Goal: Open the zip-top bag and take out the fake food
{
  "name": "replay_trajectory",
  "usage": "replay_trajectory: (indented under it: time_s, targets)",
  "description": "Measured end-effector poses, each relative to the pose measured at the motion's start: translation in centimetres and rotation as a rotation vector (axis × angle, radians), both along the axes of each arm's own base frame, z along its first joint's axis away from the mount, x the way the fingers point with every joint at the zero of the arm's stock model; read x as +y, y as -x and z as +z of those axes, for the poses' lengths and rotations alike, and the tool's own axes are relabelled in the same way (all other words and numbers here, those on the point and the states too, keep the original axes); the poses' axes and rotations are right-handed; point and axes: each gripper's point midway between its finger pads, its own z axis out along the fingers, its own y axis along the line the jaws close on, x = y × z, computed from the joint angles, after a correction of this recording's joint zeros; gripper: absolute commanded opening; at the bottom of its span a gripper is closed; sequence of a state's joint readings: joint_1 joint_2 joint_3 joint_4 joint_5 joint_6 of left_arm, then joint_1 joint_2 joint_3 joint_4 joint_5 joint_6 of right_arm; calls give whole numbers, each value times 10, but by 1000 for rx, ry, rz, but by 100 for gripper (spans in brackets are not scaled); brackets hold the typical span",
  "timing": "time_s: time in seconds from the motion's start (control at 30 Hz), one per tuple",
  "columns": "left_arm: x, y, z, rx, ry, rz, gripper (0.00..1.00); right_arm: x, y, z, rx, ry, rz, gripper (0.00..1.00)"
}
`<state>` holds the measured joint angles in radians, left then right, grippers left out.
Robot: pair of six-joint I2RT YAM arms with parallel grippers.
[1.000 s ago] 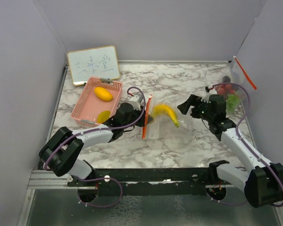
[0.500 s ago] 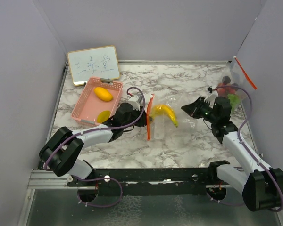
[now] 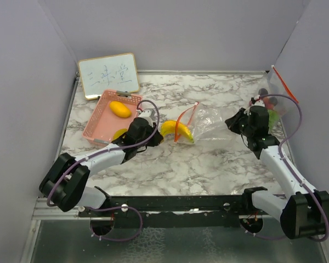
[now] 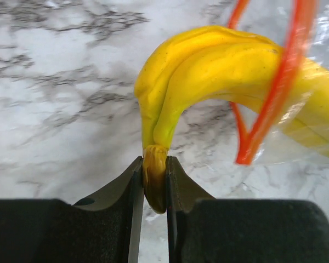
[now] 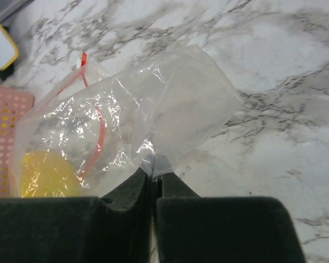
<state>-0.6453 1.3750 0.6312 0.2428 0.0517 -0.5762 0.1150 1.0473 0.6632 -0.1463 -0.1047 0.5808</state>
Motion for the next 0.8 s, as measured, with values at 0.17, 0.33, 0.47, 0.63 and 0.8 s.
replay_trajectory:
  time_s: [0.17,0.33,0.47,0.63,0.8]
  targets:
    - [53,-21,-4,40,-50,204,0,-31,-9,-1,33,114,-130,1]
    - [106,-42,25,-8,-69,440,0,-49,-8,-13,72,177,-194,1]
    - [147,-59,59,-85,-47,623,0,-51,-1,-30,107,186,-195,1]
    - [220,-73,66,-98,-44,889,0,-51,3,-42,136,193,-189,1]
    - [272,-73,57,-63,-31,1075,0,-47,-1,-41,125,183,-172,1]
